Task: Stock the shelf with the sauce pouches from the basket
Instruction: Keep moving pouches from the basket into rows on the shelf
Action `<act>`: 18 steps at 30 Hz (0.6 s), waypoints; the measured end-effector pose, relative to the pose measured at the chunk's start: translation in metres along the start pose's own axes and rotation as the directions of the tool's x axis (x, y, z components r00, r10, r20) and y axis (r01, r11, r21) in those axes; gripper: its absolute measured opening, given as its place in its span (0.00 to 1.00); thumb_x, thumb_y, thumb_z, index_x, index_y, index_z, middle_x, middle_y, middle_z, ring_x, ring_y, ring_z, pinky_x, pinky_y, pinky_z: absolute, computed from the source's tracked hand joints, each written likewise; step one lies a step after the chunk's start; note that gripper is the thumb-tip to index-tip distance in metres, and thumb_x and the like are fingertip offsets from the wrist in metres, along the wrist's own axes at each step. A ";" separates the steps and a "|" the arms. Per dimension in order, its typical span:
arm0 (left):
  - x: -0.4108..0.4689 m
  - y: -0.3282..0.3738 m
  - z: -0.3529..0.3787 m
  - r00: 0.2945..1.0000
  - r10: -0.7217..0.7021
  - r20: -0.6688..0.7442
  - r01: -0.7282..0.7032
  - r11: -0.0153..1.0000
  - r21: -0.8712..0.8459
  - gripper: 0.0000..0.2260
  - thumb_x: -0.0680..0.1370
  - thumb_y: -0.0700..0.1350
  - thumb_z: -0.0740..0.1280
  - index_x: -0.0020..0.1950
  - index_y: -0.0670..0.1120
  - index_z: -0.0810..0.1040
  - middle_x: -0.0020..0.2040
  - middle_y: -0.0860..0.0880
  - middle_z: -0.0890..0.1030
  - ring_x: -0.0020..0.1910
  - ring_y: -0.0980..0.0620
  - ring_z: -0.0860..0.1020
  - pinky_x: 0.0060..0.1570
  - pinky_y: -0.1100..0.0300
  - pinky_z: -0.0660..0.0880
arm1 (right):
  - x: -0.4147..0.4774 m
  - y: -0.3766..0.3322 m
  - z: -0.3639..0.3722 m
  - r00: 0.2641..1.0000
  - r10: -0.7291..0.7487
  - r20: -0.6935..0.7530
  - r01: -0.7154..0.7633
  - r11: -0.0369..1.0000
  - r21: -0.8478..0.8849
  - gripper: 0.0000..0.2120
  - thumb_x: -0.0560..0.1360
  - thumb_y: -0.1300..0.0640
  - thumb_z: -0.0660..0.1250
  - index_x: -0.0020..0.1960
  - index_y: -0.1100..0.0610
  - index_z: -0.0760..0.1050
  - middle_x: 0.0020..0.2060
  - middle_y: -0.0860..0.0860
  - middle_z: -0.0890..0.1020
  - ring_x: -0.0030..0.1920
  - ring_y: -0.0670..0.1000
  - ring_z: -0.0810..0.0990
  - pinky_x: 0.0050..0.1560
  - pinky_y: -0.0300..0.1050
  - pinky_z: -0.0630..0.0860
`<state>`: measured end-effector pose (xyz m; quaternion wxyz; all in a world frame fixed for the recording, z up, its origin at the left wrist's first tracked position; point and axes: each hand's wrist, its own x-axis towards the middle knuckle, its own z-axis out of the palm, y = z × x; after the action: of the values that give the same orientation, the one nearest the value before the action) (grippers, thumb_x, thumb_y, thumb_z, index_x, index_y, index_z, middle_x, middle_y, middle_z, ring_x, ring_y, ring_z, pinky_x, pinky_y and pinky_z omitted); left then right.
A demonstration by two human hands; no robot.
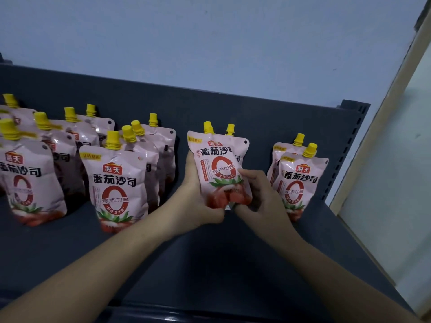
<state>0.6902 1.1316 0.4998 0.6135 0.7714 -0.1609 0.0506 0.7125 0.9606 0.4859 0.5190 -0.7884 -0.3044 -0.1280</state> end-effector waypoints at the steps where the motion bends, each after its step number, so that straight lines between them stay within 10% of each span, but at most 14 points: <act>1: -0.001 0.000 0.002 1.000 0.023 -0.013 -0.023 0.999 0.022 0.56 0.65 0.28 0.72 0.75 0.55 0.34 0.68 0.55 0.67 0.60 0.64 0.74 0.48 0.70 0.76 | 0.000 -0.001 0.005 0.998 -0.027 -0.050 0.027 1.000 -0.011 0.25 0.69 0.63 0.69 0.57 0.42 0.66 0.52 0.37 0.77 0.55 0.39 0.78 0.53 0.36 0.78; 6: -0.007 0.001 0.013 0.946 0.277 -0.171 -0.213 0.923 0.320 0.45 0.69 0.27 0.68 0.76 0.42 0.44 0.75 0.46 0.51 0.58 0.86 0.56 0.52 0.84 0.62 | -0.001 0.000 0.020 0.975 -0.092 -0.200 0.064 0.988 -0.143 0.22 0.71 0.60 0.69 0.63 0.51 0.68 0.56 0.47 0.77 0.56 0.41 0.76 0.54 0.29 0.72; 13: -0.014 0.010 0.011 0.934 0.284 -0.218 -0.220 0.935 0.278 0.35 0.73 0.26 0.61 0.73 0.52 0.54 0.63 0.65 0.63 0.58 0.80 0.64 0.53 0.82 0.64 | -0.001 0.002 0.015 0.973 -0.178 -0.143 0.113 0.919 -0.378 0.22 0.73 0.51 0.56 0.65 0.59 0.69 0.57 0.54 0.77 0.51 0.43 0.74 0.49 0.25 0.70; 18: -0.022 0.013 0.005 0.950 0.196 -0.244 -0.176 0.979 0.102 0.32 0.73 0.25 0.61 0.71 0.52 0.63 0.64 0.56 0.72 0.58 0.69 0.74 0.55 0.74 0.72 | -0.003 0.003 0.002 0.964 -0.267 0.018 0.239 0.827 -0.509 0.24 0.74 0.49 0.54 0.65 0.60 0.68 0.56 0.58 0.78 0.45 0.53 0.81 0.42 0.32 0.72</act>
<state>0.6653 1.1288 0.5046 0.5905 0.7637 -0.1514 0.2124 0.7120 0.9604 0.4815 0.2799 -0.8459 -0.3476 -0.2920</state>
